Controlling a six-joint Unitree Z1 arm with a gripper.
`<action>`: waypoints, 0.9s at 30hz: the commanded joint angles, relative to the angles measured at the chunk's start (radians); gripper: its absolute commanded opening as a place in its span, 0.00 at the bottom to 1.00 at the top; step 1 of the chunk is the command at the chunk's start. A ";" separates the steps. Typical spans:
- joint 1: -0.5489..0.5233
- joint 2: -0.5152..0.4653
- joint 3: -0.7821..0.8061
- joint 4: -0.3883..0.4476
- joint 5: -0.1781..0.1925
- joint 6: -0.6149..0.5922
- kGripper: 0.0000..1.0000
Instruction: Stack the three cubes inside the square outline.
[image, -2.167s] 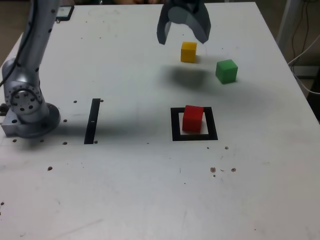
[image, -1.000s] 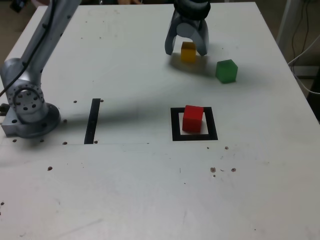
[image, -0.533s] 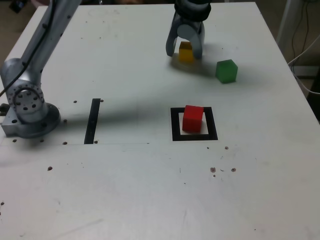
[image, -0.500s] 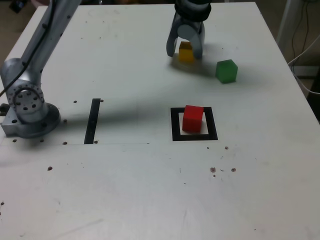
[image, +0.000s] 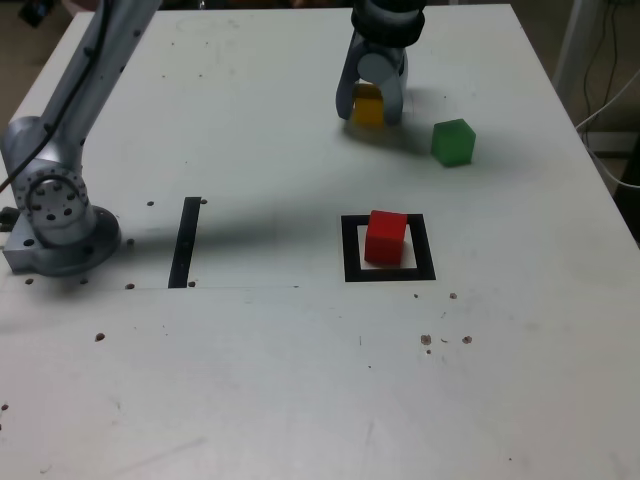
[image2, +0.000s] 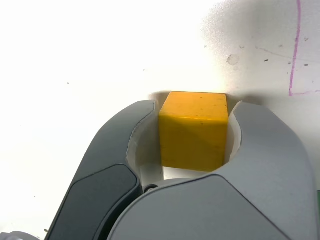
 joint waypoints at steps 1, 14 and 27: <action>0.002 -0.023 -0.003 0.015 0.007 -0.006 0.25; -0.136 -0.168 -0.077 0.186 -0.017 -0.065 0.20; -0.493 -0.366 0.101 0.224 -0.094 -0.354 0.20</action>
